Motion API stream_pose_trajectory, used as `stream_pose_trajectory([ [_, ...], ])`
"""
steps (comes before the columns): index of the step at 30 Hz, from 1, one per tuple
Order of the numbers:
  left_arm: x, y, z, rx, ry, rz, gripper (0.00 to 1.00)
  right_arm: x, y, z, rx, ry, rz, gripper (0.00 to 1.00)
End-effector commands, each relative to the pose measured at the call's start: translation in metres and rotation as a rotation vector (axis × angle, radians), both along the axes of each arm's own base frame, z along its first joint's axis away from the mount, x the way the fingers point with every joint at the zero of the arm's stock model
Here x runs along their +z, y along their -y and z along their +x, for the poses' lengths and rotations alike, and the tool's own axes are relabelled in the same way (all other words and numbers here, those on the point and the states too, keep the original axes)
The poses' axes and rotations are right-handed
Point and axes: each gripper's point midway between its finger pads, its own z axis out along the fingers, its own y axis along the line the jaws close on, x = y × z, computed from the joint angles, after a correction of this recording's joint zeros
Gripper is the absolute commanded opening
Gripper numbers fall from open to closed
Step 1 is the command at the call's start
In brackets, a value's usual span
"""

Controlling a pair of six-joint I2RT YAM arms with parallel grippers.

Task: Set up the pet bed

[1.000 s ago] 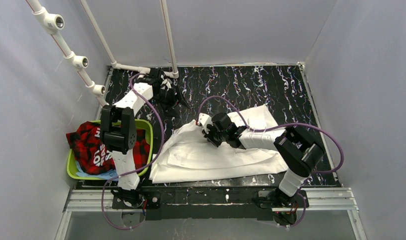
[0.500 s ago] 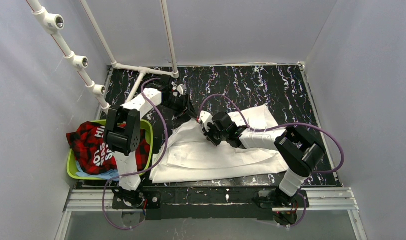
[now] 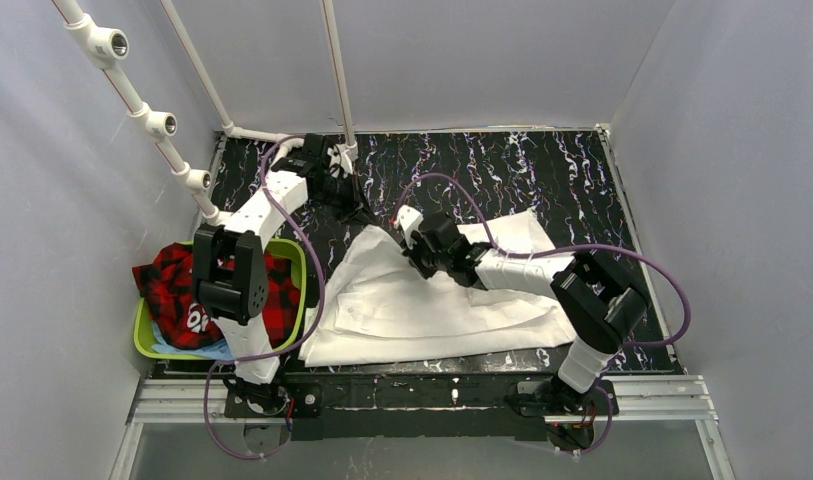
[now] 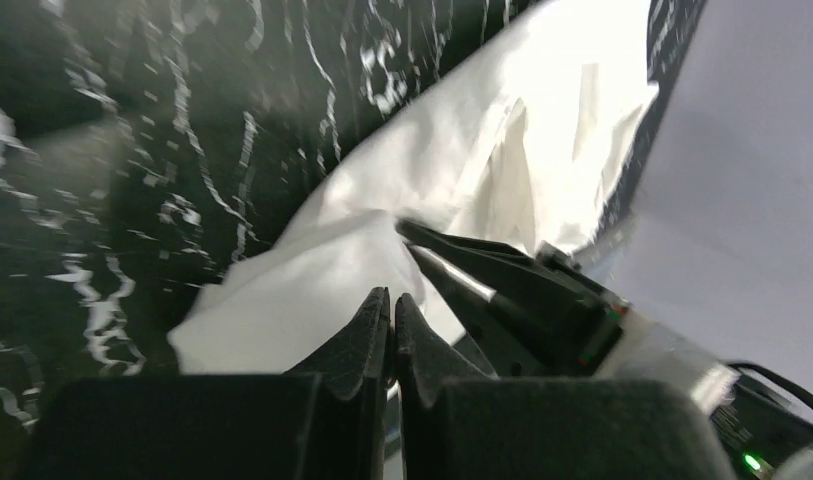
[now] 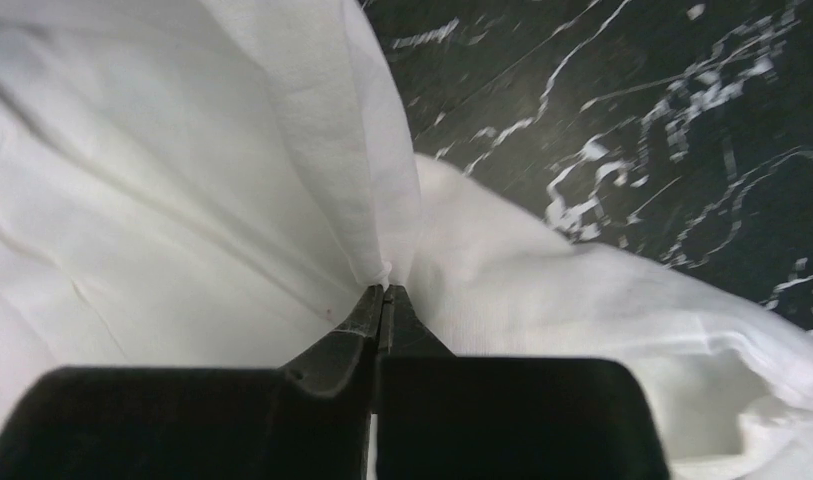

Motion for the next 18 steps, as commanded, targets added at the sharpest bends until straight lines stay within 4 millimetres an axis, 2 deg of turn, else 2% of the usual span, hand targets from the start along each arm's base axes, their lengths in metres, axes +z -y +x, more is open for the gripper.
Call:
stream_pose_trajectory([
  [1,0.05,-0.03,0.038,0.122,0.268,0.132,0.0,0.059,-0.021,0.048,-0.149,0.089,0.093,0.37],
  [2,0.053,-0.033,0.044,0.147,0.294,0.149,0.0,0.066,-0.022,0.055,-0.183,0.08,0.102,0.5],
  [5,0.045,-0.045,0.057,0.23,0.317,0.209,0.0,0.094,-0.017,0.078,-0.298,0.097,0.119,0.67],
  [7,0.035,-0.057,0.065,0.302,0.319,0.271,0.0,0.107,0.001,0.087,-0.4,0.097,0.122,0.8],
  [9,0.022,-0.075,0.071,0.371,0.315,0.367,0.0,0.114,0.028,0.096,-0.514,0.086,0.113,0.89],
  [12,0.007,-0.102,0.077,0.447,0.275,0.508,0.0,0.103,0.083,0.101,-0.72,0.038,0.001,0.91],
  [15,-0.003,-0.113,0.079,0.458,0.237,0.566,0.0,0.083,0.134,0.092,-0.877,-0.016,-0.133,0.9],
  [18,-0.013,-0.115,0.081,0.464,0.204,0.574,0.0,0.073,0.157,0.074,-0.908,-0.057,-0.238,0.89],
])
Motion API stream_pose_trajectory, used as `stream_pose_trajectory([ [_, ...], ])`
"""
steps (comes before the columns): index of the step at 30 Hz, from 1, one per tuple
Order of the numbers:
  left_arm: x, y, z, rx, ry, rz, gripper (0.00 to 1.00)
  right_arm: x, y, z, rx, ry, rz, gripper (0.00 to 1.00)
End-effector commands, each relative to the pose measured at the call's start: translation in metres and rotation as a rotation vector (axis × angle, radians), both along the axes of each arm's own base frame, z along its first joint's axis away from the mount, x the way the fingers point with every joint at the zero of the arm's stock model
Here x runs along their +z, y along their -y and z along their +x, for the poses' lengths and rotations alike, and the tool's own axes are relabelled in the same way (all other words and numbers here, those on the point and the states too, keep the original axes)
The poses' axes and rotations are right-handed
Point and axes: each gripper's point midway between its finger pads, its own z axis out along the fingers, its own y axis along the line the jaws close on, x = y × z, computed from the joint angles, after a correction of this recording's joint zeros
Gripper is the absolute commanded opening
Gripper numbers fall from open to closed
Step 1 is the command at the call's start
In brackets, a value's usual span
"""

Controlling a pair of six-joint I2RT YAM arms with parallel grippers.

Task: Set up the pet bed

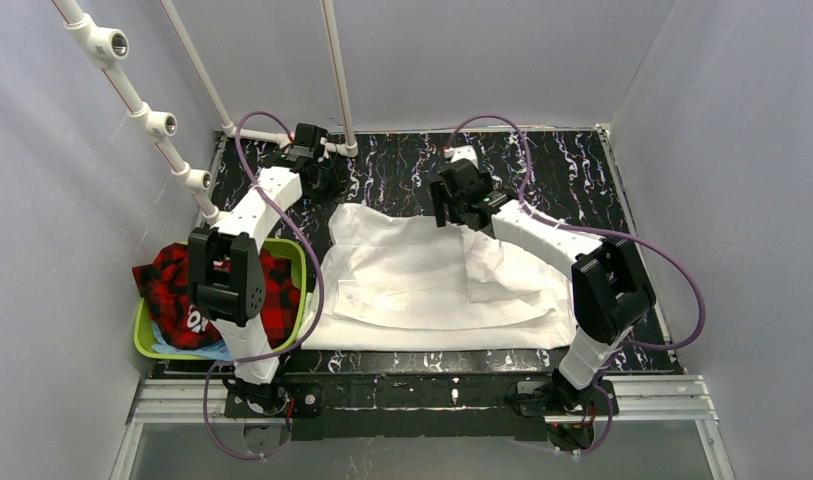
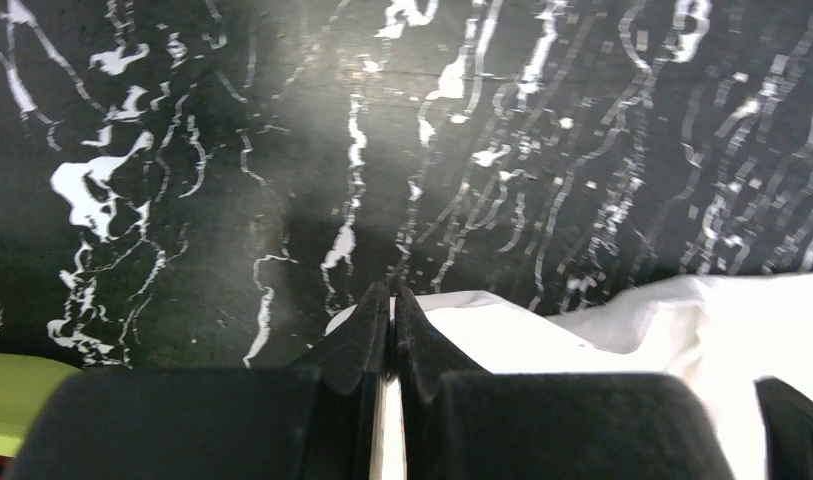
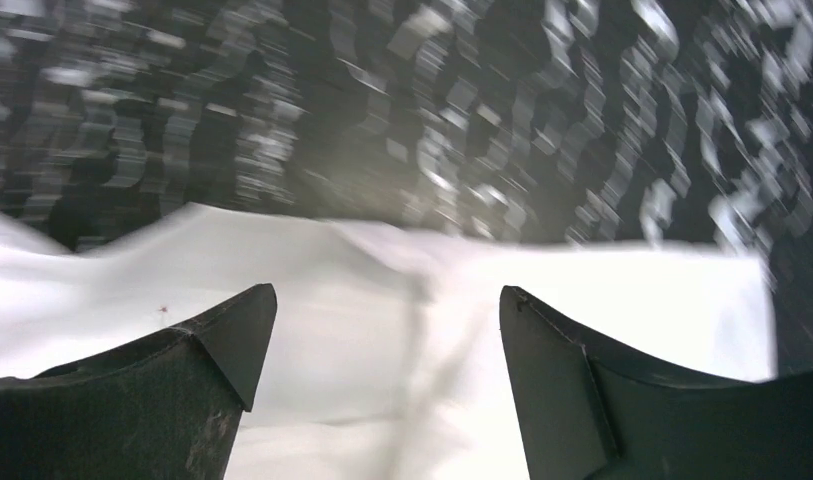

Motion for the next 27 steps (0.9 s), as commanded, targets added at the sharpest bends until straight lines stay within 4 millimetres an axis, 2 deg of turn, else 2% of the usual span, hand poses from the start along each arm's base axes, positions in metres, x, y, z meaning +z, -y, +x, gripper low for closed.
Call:
stream_pose_trajectory([
  [1,-0.008,-0.024,0.003,0.084,-0.056,0.087,0.0,-0.001,0.051,-0.036,-0.147,-0.117,-0.139,0.89],
  [4,-0.02,-0.024,0.004,0.079,-0.115,0.095,0.0,-0.01,0.053,-0.063,-0.107,-0.23,-0.126,0.88],
  [9,-0.026,-0.026,0.015,0.082,-0.131,0.079,0.0,-0.031,0.064,-0.108,-0.143,-0.424,-0.13,0.73],
  [12,-0.023,-0.018,0.023,0.011,-0.128,0.022,0.0,-0.044,0.067,-0.12,-0.171,-0.48,-0.106,0.63],
  [14,-0.021,-0.014,0.027,-0.012,-0.123,-0.002,0.0,-0.05,0.065,-0.118,-0.174,-0.496,-0.072,0.48],
  [17,-0.015,-0.011,0.032,-0.036,-0.106,-0.027,0.0,-0.049,0.066,-0.107,-0.19,-0.5,-0.066,0.06],
  [18,-0.015,-0.01,0.033,-0.038,-0.104,-0.029,0.0,-0.046,0.069,-0.1,-0.202,-0.484,-0.076,0.01],
  [23,-0.013,-0.017,0.034,-0.023,-0.099,-0.019,0.0,-0.002,0.084,-0.041,-0.257,-0.261,-0.12,0.01],
  [27,-0.013,-0.023,0.035,-0.009,-0.102,-0.024,0.0,0.052,0.08,0.022,-0.204,0.013,-0.068,0.01],
])
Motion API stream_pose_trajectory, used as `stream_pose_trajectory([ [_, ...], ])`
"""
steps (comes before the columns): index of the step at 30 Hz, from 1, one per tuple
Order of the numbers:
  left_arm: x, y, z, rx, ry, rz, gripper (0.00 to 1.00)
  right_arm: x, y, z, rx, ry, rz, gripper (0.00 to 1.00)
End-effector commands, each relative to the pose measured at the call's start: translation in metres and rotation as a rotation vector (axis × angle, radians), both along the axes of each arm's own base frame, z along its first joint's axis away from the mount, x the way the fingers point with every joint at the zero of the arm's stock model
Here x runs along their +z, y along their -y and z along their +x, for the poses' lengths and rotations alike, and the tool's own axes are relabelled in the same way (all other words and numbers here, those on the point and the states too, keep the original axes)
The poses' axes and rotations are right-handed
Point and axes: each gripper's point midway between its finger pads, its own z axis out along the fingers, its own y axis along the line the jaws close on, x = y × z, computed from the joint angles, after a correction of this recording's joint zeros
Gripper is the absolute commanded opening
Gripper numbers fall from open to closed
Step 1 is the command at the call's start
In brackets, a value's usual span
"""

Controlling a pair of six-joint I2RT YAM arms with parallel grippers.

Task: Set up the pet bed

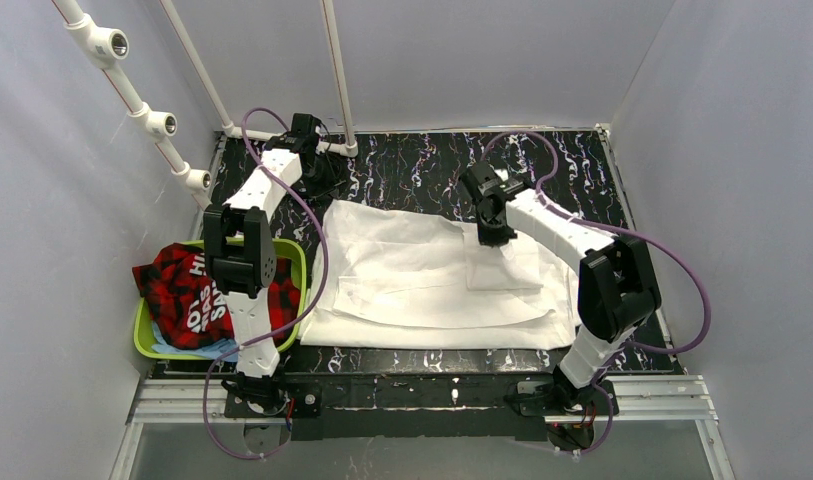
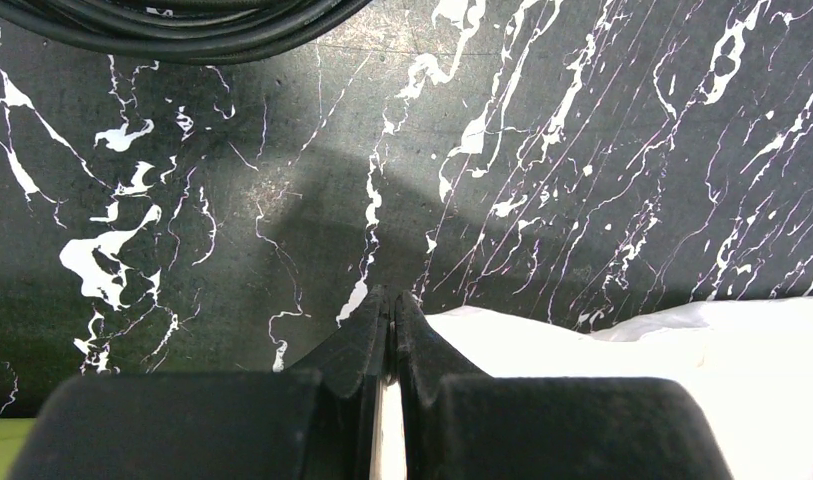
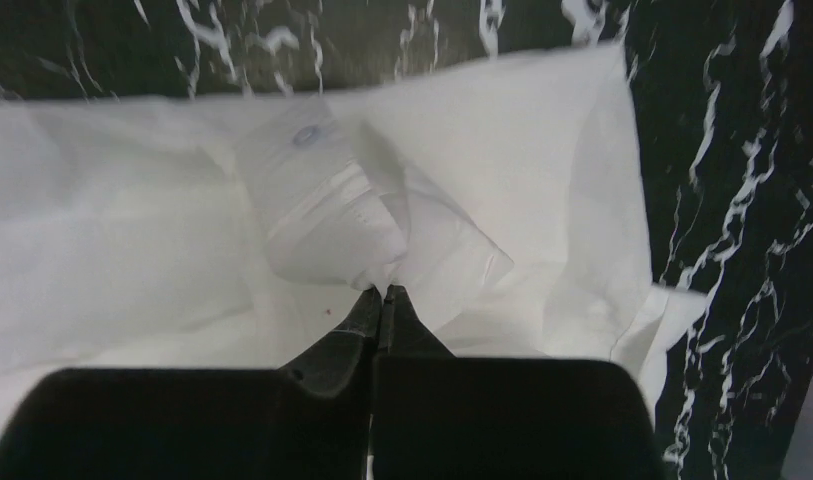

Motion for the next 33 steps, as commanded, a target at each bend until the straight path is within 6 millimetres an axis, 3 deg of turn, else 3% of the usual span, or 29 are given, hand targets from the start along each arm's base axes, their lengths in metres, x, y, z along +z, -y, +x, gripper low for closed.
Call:
stream_pose_trajectory([
  [1,0.016,-0.008,0.004,0.003,0.022,-0.014,0.0,0.087,-0.003,0.091,0.046,0.425,0.025,0.01],
  [7,0.012,-0.015,0.013,0.005,-0.007,-0.047,0.0,0.162,0.012,0.173,0.08,0.68,0.071,0.01],
  [13,0.001,-0.018,0.015,-0.026,-0.027,-0.055,0.0,0.232,0.025,0.211,0.129,0.9,0.083,0.01],
  [21,0.014,-0.016,0.018,-0.04,-0.001,-0.079,0.0,0.314,0.042,0.223,0.137,1.126,0.129,0.01],
  [27,0.036,-0.013,0.029,-0.044,0.054,-0.121,0.0,0.345,0.05,0.21,0.175,1.186,0.158,0.01],
  [33,0.029,-0.004,0.03,-0.058,0.033,-0.174,0.0,0.351,0.06,0.208,0.226,1.187,0.18,0.01],
])
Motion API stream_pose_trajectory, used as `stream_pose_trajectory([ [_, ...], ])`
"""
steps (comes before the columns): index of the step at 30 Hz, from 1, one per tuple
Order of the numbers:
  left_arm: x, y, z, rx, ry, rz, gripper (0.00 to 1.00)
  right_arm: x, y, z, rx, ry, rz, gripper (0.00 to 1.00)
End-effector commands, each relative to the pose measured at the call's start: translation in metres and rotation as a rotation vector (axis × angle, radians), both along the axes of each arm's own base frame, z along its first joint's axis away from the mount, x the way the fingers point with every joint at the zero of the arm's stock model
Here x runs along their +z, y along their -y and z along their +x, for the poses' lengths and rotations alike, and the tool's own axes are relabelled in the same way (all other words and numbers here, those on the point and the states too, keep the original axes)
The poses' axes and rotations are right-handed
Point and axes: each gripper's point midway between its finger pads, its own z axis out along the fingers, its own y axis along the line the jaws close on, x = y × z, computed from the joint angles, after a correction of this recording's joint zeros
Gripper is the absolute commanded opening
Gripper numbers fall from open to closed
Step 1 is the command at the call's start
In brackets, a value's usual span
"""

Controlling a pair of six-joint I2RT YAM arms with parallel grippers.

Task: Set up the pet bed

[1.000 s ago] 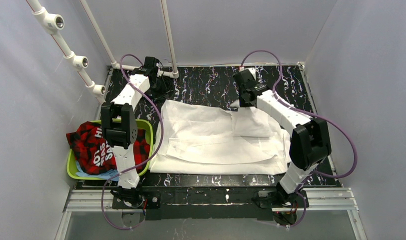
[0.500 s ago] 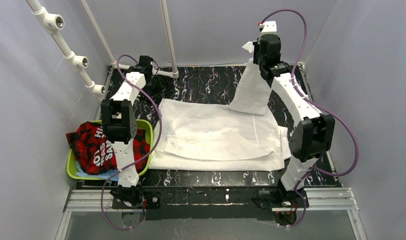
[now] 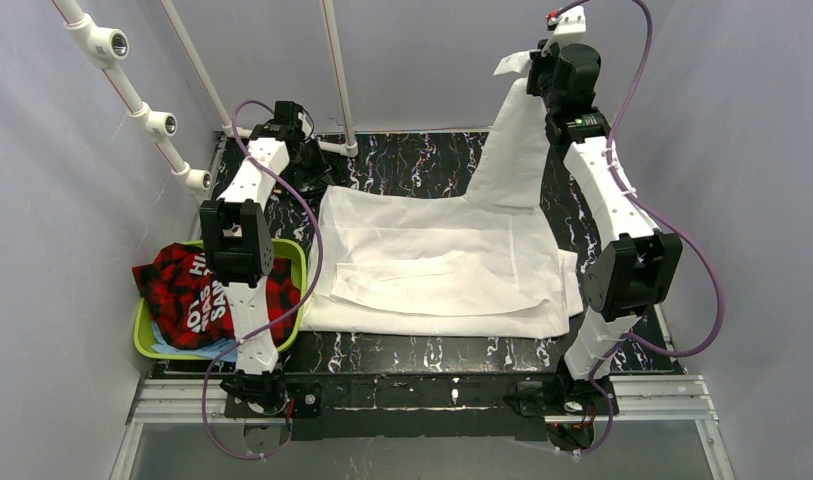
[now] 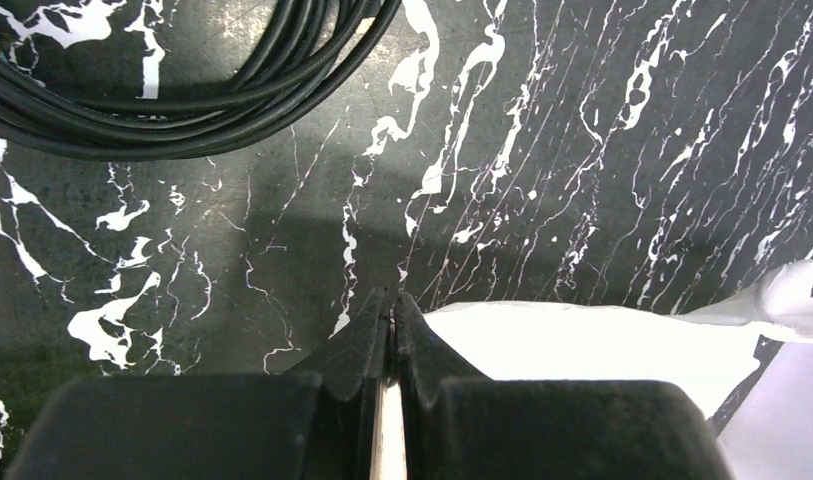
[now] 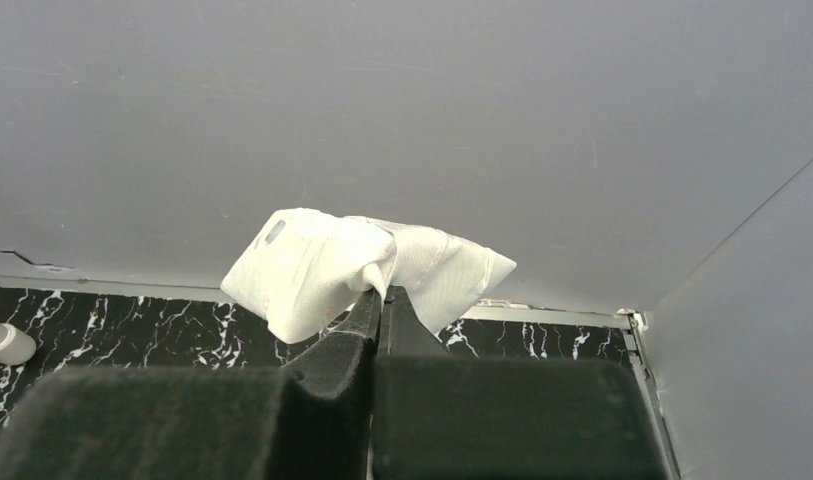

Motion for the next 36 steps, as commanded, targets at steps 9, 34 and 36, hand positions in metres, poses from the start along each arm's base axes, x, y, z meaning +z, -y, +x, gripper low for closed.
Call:
stream_pose_trajectory([
  [9,0.017,0.007,-0.004,-0.017,0.013,-0.072,0.0,0.033,0.013,-0.043,0.029,-0.014,0.108,0.01],
  [34,-0.002,-0.007,-0.107,-0.154,-0.11,0.005,0.0,-0.148,0.031,-0.344,-0.172,-1.113,0.322,0.01],
  [36,0.0,-0.011,-0.114,-0.157,-0.119,0.025,0.0,-0.153,0.043,-0.362,-0.262,-1.13,0.322,0.01],
])
